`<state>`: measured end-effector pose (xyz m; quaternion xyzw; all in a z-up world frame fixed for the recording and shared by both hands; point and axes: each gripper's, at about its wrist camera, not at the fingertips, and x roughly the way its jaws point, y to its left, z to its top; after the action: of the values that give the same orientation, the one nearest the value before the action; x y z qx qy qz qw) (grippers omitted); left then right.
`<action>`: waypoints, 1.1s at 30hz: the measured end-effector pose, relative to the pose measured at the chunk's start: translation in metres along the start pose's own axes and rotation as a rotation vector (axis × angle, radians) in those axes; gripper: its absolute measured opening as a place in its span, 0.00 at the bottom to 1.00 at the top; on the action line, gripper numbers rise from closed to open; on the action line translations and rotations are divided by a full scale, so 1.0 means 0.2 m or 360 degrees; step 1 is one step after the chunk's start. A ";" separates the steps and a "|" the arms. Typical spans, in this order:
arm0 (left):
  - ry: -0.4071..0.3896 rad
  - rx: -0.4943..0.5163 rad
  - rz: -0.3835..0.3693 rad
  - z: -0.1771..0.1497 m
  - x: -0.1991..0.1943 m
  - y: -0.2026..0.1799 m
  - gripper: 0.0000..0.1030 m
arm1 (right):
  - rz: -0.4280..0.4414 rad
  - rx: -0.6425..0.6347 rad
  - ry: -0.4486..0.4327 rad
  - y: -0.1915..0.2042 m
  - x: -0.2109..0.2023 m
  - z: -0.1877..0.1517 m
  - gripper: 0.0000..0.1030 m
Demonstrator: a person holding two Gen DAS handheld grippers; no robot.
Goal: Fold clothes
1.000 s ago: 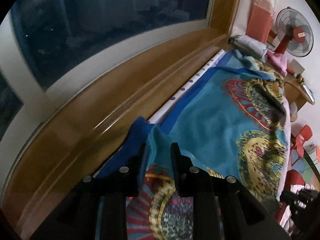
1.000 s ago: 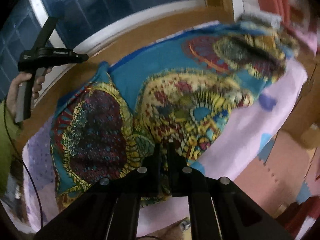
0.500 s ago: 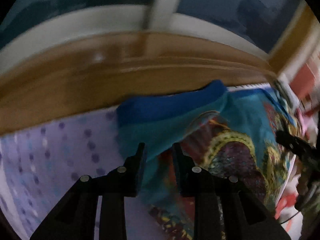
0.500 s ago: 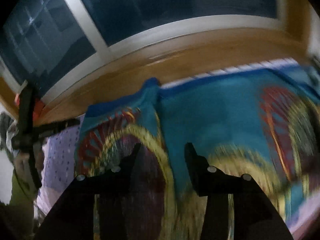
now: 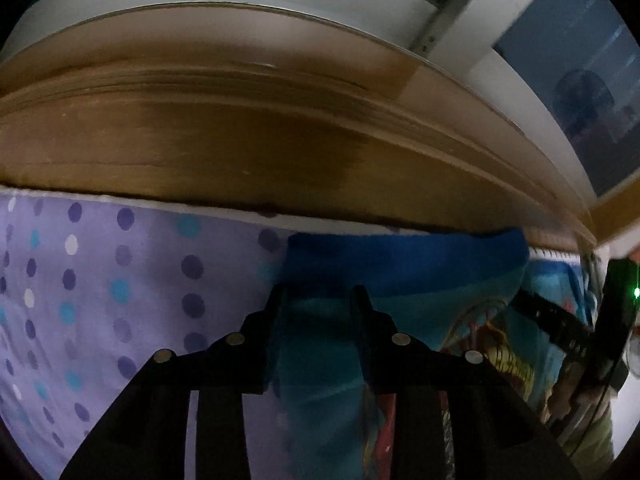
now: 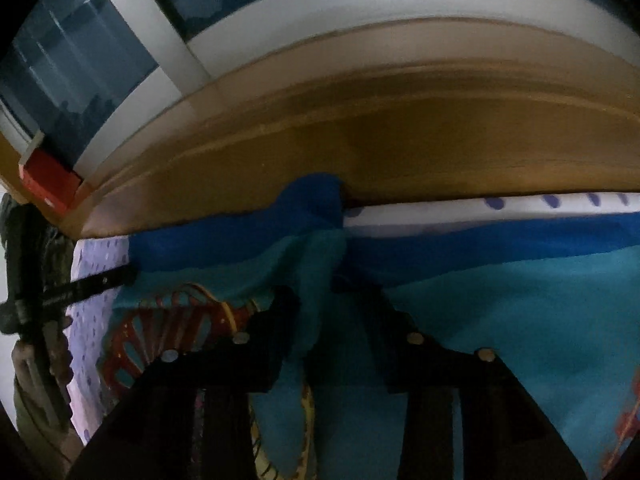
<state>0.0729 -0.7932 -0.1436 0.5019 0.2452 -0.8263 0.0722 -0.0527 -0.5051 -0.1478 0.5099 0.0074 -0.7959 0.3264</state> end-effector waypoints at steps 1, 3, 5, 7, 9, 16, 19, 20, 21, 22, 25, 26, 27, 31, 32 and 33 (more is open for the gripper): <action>-0.0008 -0.0001 0.0003 0.00 0.00 0.00 0.31 | 0.0004 -0.0017 -0.0006 0.00 0.00 0.00 0.33; -0.0040 0.0017 -0.0012 -0.01 0.01 0.00 0.31 | 0.0013 -0.0052 -0.0018 0.01 0.00 0.00 0.29; -0.0098 0.0034 -0.0022 -0.01 0.00 0.00 0.20 | 0.0021 -0.0075 -0.0023 0.01 0.00 -0.01 0.28; -0.0103 0.0056 -0.0011 -0.01 0.00 0.00 0.16 | 0.0028 -0.0098 -0.0027 0.02 0.00 -0.02 0.28; -0.0084 0.0102 0.0025 -0.03 -0.02 0.00 0.16 | 0.0035 -0.0121 -0.0031 0.02 0.00 -0.02 0.28; -0.0047 0.0193 0.0193 -0.07 0.00 0.02 0.37 | 0.0109 -0.0124 0.0012 0.05 -0.03 -0.05 0.28; -0.0057 0.0215 0.0174 -0.06 0.01 0.02 0.39 | 0.0087 -0.0168 0.0012 0.08 -0.03 -0.05 0.28; -0.0065 0.0214 0.0149 -0.05 0.01 0.04 0.39 | 0.0075 -0.0184 0.0012 0.09 -0.02 -0.05 0.28; -0.0073 0.0211 0.0120 -0.05 0.01 0.05 0.39 | 0.0067 -0.0193 0.0008 0.09 -0.02 -0.05 0.28; -0.0083 0.0182 0.0063 -0.04 0.00 0.07 0.33 | 0.0060 -0.0201 0.0004 0.10 -0.02 -0.06 0.28; -0.0130 0.0125 -0.0052 -0.01 -0.03 0.11 0.04 | 0.0033 -0.0216 -0.0036 0.12 0.01 -0.04 0.24; -0.0176 0.0152 -0.0029 -0.01 -0.05 0.11 0.04 | 0.0027 -0.0216 -0.0042 0.12 0.02 -0.04 0.22; -0.0237 0.0218 0.0014 0.00 -0.09 0.09 0.04 | 0.0022 -0.0215 -0.0046 0.12 0.02 -0.04 0.18; -0.0289 0.0343 0.0007 0.03 -0.13 0.07 0.04 | 0.0001 -0.0212 -0.0062 0.11 0.03 -0.04 0.17; -0.0281 0.0361 -0.0003 0.03 -0.13 0.07 0.05 | -0.0004 -0.0211 -0.0066 0.11 0.03 -0.04 0.17; -0.0250 0.0378 -0.0008 0.03 -0.12 0.07 0.07 | -0.0009 -0.0210 -0.0070 0.11 0.03 -0.04 0.17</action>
<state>0.0851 -0.8120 -0.1247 0.4401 0.1406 -0.8864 0.0290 -0.0370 -0.5231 -0.1488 0.4696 0.0541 -0.8057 0.3570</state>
